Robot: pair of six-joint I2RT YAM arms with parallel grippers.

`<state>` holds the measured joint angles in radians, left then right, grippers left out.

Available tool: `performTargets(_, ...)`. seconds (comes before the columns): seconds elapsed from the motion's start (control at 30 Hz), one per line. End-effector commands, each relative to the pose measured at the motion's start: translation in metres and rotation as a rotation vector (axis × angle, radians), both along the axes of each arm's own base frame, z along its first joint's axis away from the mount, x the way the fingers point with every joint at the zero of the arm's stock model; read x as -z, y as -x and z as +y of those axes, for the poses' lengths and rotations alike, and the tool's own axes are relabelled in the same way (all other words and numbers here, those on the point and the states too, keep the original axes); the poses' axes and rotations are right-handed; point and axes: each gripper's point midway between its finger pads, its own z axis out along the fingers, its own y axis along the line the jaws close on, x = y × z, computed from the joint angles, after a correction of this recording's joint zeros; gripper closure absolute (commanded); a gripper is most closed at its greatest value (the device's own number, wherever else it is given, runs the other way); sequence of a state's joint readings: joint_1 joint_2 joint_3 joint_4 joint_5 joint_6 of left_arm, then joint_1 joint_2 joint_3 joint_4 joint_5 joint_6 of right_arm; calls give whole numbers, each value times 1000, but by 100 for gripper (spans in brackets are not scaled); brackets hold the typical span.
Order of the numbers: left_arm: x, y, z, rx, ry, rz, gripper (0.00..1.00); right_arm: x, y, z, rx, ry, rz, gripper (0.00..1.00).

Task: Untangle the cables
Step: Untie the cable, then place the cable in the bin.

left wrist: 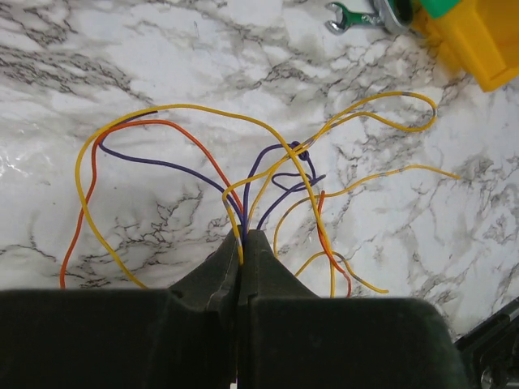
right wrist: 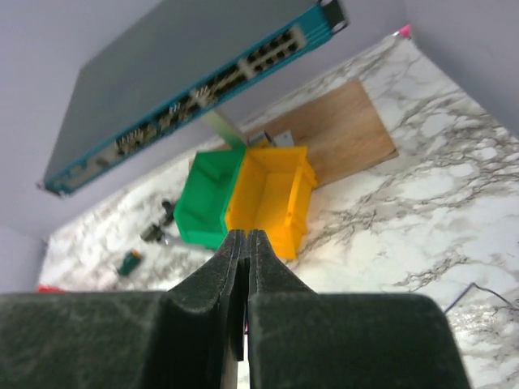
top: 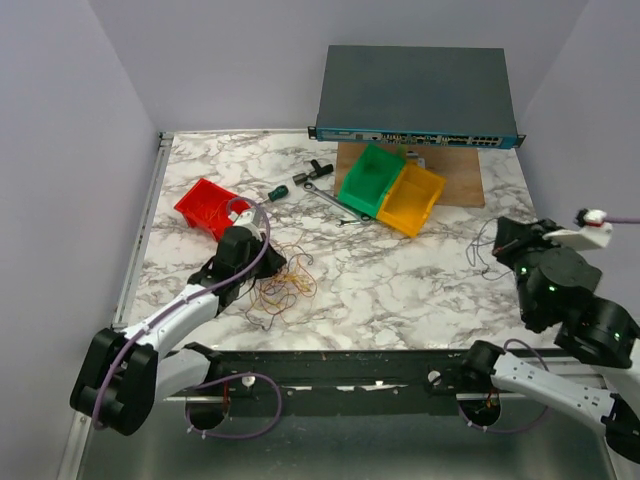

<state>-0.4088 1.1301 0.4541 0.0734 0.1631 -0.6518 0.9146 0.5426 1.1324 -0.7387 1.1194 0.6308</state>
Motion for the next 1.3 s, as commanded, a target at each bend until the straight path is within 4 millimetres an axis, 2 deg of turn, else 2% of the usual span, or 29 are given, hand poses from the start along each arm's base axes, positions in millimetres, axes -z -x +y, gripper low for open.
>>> performTargets(0.0, -26, -15, 10, -51, -21, -131, 100, 47, -20, 58, -178, 162, 164, 97)
performTargets(0.07, -27, -13, 10, -35, -22, -149, 100, 48, -26, 65, -163, 165, 181, 99)
performTargets(0.13, -31, -8, 1, 39, -6, -186, 100, 38, -31, 72, -171, 158, 165, 99)
performTargets(0.27, -34, 1, -11, 146, 7, -237, 100, 1, -39, 79, -188, 141, 70, 99)
performTargets(0.43, -33, 6, -11, 180, -4, -282, 100, -41, -53, 89, -176, 169, -18, 99)
performTargets(0.5, -33, 6, -12, 183, 4, -287, 100, -50, -62, 99, -172, 196, -33, 99)
performTargets(0.53, -34, 6, -13, 190, 9, -290, 100, -62, -79, 117, -156, 228, -56, 99)
performTargets(0.63, -34, 7, -13, 186, 5, -293, 100, -72, -99, 132, -116, 266, -70, 99)
performTargets(0.73, -34, 7, -13, 188, 5, -294, 100, -76, -120, 147, -72, 304, -65, 99)
performTargets(0.87, -33, 8, -13, 190, 4, -289, 100, -79, -155, 154, -50, 319, -65, 99)
performTargets(1.03, -32, 8, -13, 194, 2, -289, 100, -79, -191, 133, -17, 276, -58, 99)
performTargets(1.13, -32, 8, -12, 193, -1, -289, 100, -75, -204, 123, -6, 270, -48, 99)
performTargets(1.27, -32, 8, -12, 193, -3, -290, 100, -57, -217, 113, 8, 278, -4, 99)
